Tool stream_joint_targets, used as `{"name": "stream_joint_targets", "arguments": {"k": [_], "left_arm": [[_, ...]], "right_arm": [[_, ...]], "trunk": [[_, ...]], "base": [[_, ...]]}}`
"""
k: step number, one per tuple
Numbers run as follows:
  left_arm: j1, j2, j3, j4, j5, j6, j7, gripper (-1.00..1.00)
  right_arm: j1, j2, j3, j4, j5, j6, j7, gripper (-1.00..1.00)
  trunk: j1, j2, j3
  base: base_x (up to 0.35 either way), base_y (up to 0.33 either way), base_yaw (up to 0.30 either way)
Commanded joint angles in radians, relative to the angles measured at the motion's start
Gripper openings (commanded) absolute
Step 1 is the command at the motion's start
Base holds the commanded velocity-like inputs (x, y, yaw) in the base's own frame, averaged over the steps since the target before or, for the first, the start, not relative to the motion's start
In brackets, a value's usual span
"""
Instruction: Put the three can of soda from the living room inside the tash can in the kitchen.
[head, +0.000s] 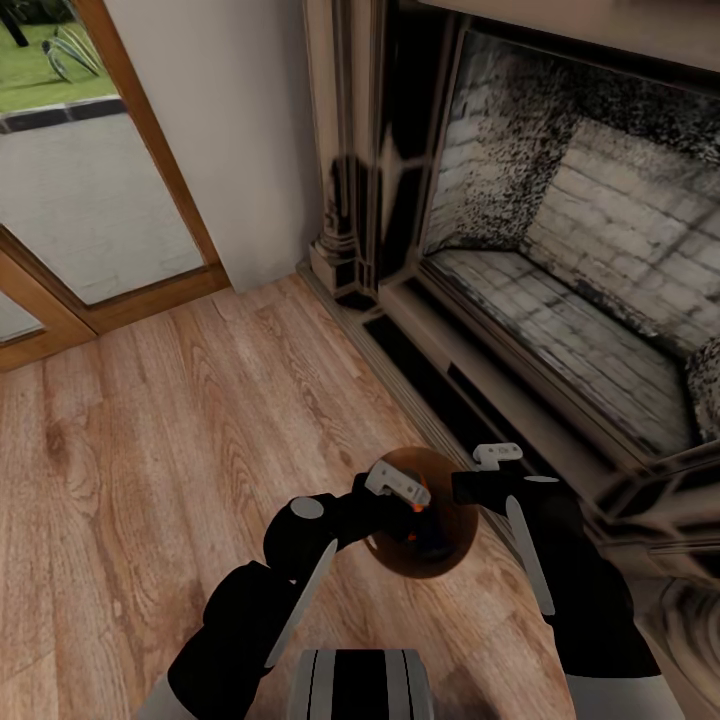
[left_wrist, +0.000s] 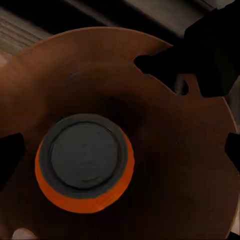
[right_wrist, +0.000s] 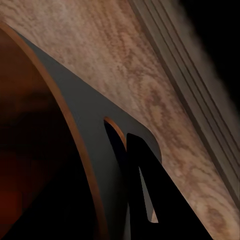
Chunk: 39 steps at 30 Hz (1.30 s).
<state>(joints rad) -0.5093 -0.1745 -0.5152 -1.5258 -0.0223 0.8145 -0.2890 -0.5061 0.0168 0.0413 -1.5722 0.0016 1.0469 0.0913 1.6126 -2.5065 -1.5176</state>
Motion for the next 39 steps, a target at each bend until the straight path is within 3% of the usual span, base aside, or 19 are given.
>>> {"name": "stream_joint_targets", "arguments": {"k": [1, 13, 15, 17, 18, 21, 22, 24, 25, 26, 27, 29, 33, 39], "left_arm": [[0.000, 0.000, 0.000, 0.000, 0.000, 0.000, 0.001, 1.00], [0.000, 0.002, 0.009, -0.008, 0.009, 0.010, -0.010, 1.00], [0.000, 0.009, 0.026, -0.009, 0.022, 0.017, -0.058, 1.00], [0.000, 0.037, 0.117, -0.009, 0.052, 0.033, -0.192, 1.00], [0.000, 0.072, 0.243, -0.009, 0.078, 0.056, -0.340, 1.00], [0.000, 0.131, 0.423, -0.008, 0.093, 0.099, -0.570, 1.00], [0.000, 0.194, 0.505, -0.008, 0.097, 0.115, -0.693, 1.00], [0.000, 0.269, 0.563, -0.007, 0.101, 0.123, -0.796, 1.00], [0.000, 0.325, 0.606, -0.006, 0.106, 0.125, -0.874, 1.00], [0.000, 0.357, 0.639, -0.004, 0.110, 0.126, -0.928, 1.00], [0.000, 0.372, 0.657, -0.003, 0.112, 0.125, -0.955, 1.00], [0.000, 0.422, 0.739, 0.002, 0.119, 0.123, -1.090, 1.00], [0.004, 0.449, 0.802, 0.023, 0.110, 0.115, -1.270, 1.00], [0.013, 0.468, 0.821, 0.027, 0.102, 0.074, -1.282, 1.00]], "right_arm": [[0.000, 0.000, 0.000, 0.000, -0.018, 0.000, 0.001, -1.00], [0.000, 0.000, 0.000, 0.000, -0.018, 0.000, 0.001, -1.00], [0.000, 0.000, 0.000, 0.000, -0.018, 0.000, 0.001, -1.00], [0.000, 0.000, 0.000, 0.000, -0.018, 0.000, 0.001, -1.00], [0.000, 0.000, 0.000, 0.000, -0.018, 0.000, 0.002, -1.00], [0.000, 0.000, 0.000, 0.000, -0.018, 0.000, 0.002, -1.00], [0.000, 0.000, 0.000, 0.000, -0.018, 0.000, 0.001, -1.00], [0.000, 0.000, 0.000, 0.000, -0.018, 0.000, 0.001, -1.00], [0.000, 0.000, 0.000, 0.000, -0.018, 0.000, 0.001, -1.00], [0.000, 0.000, 0.000, 0.000, -0.018, 0.000, 0.002, -1.00], [0.000, 0.000, 0.000, 0.000, -0.018, 0.000, 0.001, -1.00], [0.000, 0.001, 0.000, 0.000, -0.018, 0.000, 0.001, -1.00], [0.000, 0.000, 0.000, 0.000, -0.018, 0.000, 0.002, -1.00], [0.000, 0.000, -0.001, 0.000, -0.018, 0.000, 0.003, -1.00]], "trunk": [[0.000, 0.000, 0.000], [0.000, 0.000, 0.000], [0.000, 0.000, 0.000], [0.000, 0.000, 0.000], [0.000, 0.000, 0.000], [0.000, 0.000, 0.000], [0.000, 0.000, 0.000], [0.000, 0.000, 0.000], [0.000, 0.000, 0.000], [0.000, 0.000, 0.000], [0.000, 0.000, 0.000], [0.000, 0.000, 0.000], [0.000, 0.000, 0.000], [0.000, 0.000, 0.000]], "base": [[0.000, 0.000, 0.000], [0.000, 0.000, 0.000], [0.000, 0.000, 0.000], [0.000, 0.000, 0.000], [0.000, 0.000, 0.000], [0.000, 0.000, 0.000], [0.000, 0.000, 0.000], [0.000, 0.000, 0.000], [0.000, 0.000, 0.000], [0.000, 0.000, 0.000], [0.000, 0.000, 0.000], [0.000, 0.000, 0.000], [0.000, 0.000, 0.000], [0.000, 0.000, 0.000]]}}
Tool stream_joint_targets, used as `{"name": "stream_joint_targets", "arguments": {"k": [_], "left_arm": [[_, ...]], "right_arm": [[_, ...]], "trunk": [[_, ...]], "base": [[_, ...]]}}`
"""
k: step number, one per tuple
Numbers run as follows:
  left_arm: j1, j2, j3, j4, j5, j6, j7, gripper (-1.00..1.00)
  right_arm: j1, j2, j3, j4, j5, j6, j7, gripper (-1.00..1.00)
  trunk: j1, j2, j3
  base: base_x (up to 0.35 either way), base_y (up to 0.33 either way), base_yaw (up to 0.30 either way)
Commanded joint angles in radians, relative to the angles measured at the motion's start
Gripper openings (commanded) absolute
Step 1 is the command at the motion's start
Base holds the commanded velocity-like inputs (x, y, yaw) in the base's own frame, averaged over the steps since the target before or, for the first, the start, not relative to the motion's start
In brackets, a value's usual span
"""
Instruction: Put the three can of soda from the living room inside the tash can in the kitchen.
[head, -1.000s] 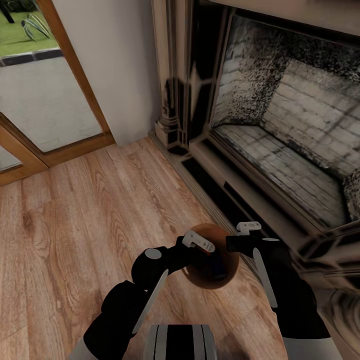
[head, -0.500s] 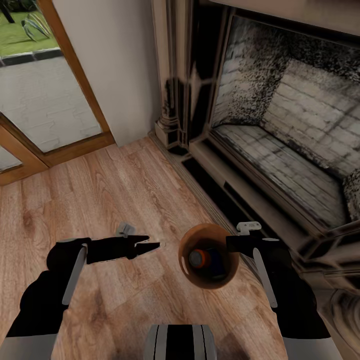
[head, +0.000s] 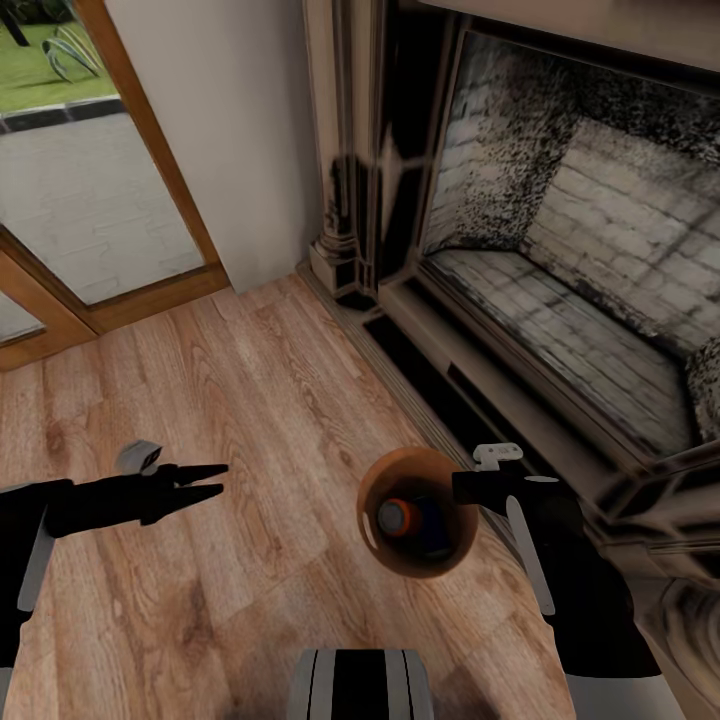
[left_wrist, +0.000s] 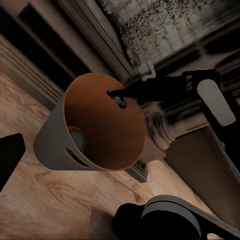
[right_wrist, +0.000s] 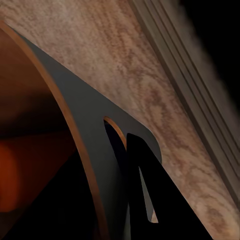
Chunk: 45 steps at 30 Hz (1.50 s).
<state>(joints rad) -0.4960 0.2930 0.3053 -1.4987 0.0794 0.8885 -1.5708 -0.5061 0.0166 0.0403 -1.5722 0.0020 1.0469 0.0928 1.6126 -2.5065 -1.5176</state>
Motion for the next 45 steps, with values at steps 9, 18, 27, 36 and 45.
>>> {"name": "stream_joint_targets", "arguments": {"k": [9, 18, 27, 36, 45], "left_arm": [[0.001, -0.009, -0.001, 0.003, -0.003, -0.030, 0.016, 1.00], [0.001, -0.016, -0.002, 0.010, -0.003, -0.058, 0.037, 1.00], [0.001, -0.017, -0.002, 0.010, -0.003, -0.060, 0.037, 1.00], [0.001, -0.016, -0.002, 0.011, -0.003, -0.060, 0.037, 1.00], [0.001, -0.015, -0.002, 0.012, -0.003, -0.060, 0.037, 1.00]], "right_arm": [[0.000, 0.000, -0.001, 0.000, -0.019, 0.000, 0.002, -1.00], [0.000, 0.000, -0.002, 0.000, -0.019, 0.000, 0.002, -1.00], [0.000, 0.006, -0.013, 0.000, -0.017, 0.000, 0.000, -1.00], [0.000, 0.011, -0.014, 0.000, -0.017, 0.000, -0.001, -1.00], [0.000, 0.010, -0.005, 0.000, -0.017, 0.000, -0.001, -1.00]], "trunk": [[0.000, 0.000, 0.000], [0.000, 0.000, 0.000], [0.000, 0.000, 0.001], [0.000, 0.000, 0.013], [0.000, 0.000, 0.028]], "base": [[0.000, 0.000, 0.000], [0.000, 0.000, 0.000], [0.000, 0.000, 0.000], [0.000, 0.000, 0.000], [0.000, 0.000, 0.000]]}}
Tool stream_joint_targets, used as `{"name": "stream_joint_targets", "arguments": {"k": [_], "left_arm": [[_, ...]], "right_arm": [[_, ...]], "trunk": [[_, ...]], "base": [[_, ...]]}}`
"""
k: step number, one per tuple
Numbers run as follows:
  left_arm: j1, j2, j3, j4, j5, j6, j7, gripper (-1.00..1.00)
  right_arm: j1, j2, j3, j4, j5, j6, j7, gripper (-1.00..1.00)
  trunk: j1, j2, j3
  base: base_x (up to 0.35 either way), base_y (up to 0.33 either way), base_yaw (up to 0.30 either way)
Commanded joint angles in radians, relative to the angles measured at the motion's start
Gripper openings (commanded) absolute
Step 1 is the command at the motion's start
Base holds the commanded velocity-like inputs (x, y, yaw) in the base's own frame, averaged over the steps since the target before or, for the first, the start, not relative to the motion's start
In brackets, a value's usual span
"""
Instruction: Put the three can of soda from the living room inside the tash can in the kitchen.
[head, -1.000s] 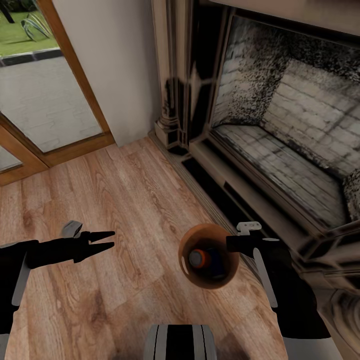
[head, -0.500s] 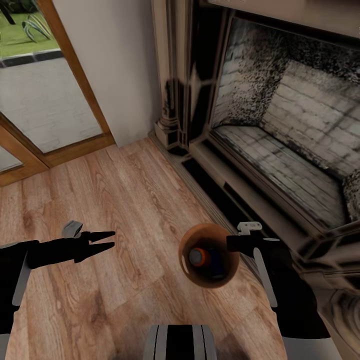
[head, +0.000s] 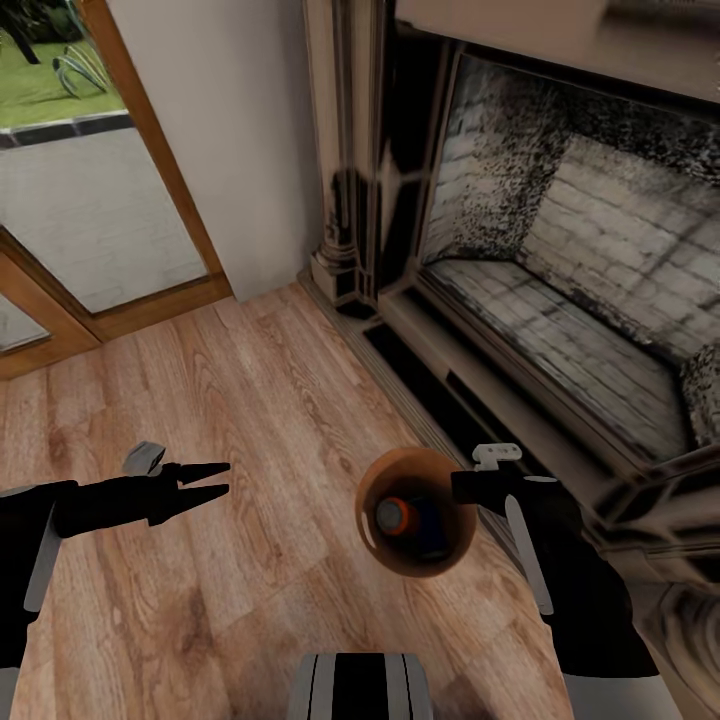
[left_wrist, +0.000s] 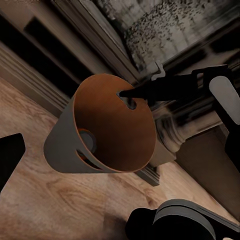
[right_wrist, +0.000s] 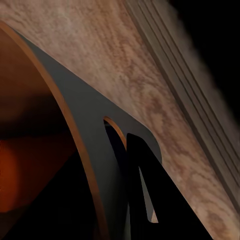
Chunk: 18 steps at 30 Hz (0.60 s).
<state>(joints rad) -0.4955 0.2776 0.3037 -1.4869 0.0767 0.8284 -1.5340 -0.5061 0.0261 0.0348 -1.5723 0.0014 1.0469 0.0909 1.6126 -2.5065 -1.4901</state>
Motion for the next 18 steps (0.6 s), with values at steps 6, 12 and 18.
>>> {"name": "stream_joint_targets", "arguments": {"k": [6, 12, 18], "left_arm": [[0.000, 0.000, 0.000, 0.018, 0.000, -0.001, -0.001, 1.00], [0.000, 0.000, 0.000, 0.022, 0.004, -0.038, -0.001, 1.00], [0.000, 0.000, 0.000, 0.028, 0.004, -0.041, -0.001, 1.00]], "right_arm": [[0.000, 0.000, 0.003, 0.000, -0.017, 0.000, 0.001, -1.00], [0.000, 0.000, 0.004, 0.000, -0.017, 0.000, 0.001, -1.00], [0.000, 0.000, 0.005, 0.000, -0.017, 0.000, 0.001, -1.00]], "trunk": [[0.000, 0.000, 0.010], [0.000, 0.000, 0.019], [0.000, 0.000, 0.029]], "base": [[0.000, 0.000, 0.000], [0.000, 0.000, 0.000], [0.000, 0.000, 0.000]]}}
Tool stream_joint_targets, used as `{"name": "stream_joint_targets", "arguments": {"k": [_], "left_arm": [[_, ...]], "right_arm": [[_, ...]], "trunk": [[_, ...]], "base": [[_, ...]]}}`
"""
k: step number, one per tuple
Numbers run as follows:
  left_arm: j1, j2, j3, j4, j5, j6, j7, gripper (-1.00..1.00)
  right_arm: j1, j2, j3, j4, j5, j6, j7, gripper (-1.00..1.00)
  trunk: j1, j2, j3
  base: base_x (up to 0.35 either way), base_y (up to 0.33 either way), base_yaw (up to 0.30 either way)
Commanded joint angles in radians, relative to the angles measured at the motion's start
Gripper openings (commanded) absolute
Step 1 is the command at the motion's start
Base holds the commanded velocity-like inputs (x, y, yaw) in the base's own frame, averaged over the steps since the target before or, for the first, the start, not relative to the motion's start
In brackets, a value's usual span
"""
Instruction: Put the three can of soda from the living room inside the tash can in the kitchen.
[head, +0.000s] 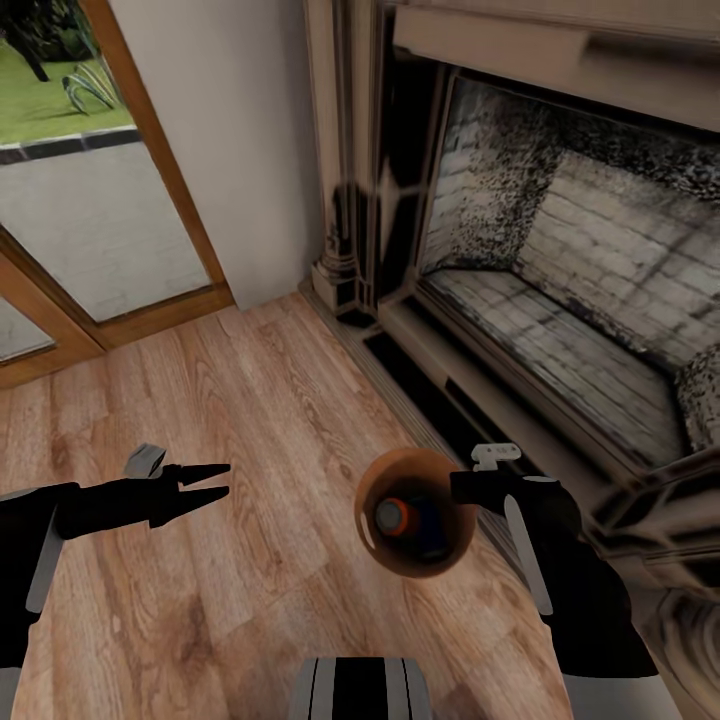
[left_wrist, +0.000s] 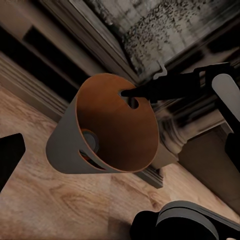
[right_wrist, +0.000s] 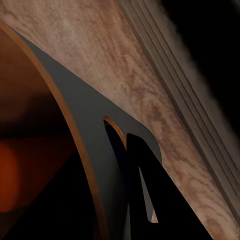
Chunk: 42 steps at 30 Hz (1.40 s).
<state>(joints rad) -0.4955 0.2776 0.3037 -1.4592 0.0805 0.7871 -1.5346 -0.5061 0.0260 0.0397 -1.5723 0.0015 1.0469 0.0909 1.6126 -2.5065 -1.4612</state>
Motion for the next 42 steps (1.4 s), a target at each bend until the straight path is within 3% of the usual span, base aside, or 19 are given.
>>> {"name": "stream_joint_targets", "arguments": {"k": [1, 26, 42], "left_arm": [[0.000, 0.000, 0.000, 0.000, 0.000, 0.000, 0.000, 1.00], [0.000, -0.002, -0.001, 0.000, -0.001, -0.002, 0.002, 1.00], [0.000, -0.002, -0.002, 0.000, -0.001, -0.002, 0.002, 1.00]], "right_arm": [[0.000, 0.000, 0.000, 0.000, -0.018, 0.000, 0.001, -1.00], [0.000, 0.003, 0.000, 0.000, -0.018, 0.000, 0.001, -1.00], [0.000, 0.003, 0.000, 0.000, -0.018, 0.000, 0.001, -1.00]], "trunk": [[0.000, 0.000, 0.002], [0.000, 0.000, 0.042], [0.000, 0.000, 0.065]], "base": [[0.000, 0.000, 0.000], [0.000, 0.000, 0.051], [0.000, 0.000, 0.182]]}}
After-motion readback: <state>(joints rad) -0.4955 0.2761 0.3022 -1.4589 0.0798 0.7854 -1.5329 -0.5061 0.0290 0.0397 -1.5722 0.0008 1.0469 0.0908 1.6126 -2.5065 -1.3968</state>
